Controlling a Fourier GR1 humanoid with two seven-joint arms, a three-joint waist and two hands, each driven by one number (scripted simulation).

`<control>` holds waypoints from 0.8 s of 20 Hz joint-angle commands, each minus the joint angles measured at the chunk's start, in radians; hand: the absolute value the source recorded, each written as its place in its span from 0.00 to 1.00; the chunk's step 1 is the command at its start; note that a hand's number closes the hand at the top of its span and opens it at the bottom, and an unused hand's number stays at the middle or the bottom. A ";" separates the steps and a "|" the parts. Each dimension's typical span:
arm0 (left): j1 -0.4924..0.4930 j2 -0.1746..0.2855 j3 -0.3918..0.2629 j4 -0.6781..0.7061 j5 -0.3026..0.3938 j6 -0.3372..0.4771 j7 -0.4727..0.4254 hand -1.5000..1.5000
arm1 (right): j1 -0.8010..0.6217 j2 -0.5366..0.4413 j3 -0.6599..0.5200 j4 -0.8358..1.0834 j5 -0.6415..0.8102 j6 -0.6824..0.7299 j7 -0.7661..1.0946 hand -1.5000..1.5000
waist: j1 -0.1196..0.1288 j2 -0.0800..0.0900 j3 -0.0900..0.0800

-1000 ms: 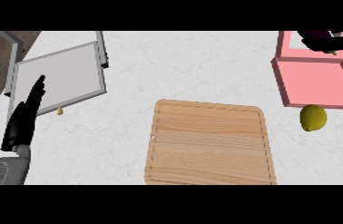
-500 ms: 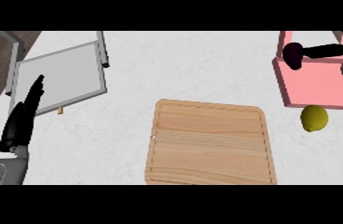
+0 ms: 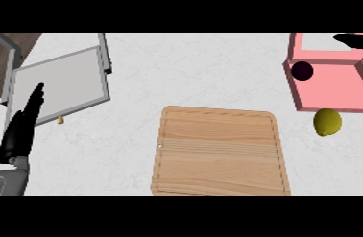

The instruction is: Pick the eggplant from the cutting board and place it in the cardboard box

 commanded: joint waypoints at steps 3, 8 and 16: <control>-0.002 -0.002 0.030 0.081 -0.016 0.016 -0.049 0.50 | 0.102 -0.042 -0.074 -0.105 -0.134 0.097 -0.085 0.00 | -0.038 -0.012 -0.002; 0.024 0.020 0.047 -0.003 -0.001 -0.013 0.019 0.50 | 0.240 -0.075 -0.080 -0.278 -0.184 0.145 0.014 0.00 | -0.046 -0.019 -0.003; 0.074 0.015 0.072 -0.015 0.005 -0.007 -0.018 0.50 | 0.619 -0.171 -0.200 -0.509 -0.327 0.372 -0.002 0.00 | -0.078 -0.026 -0.004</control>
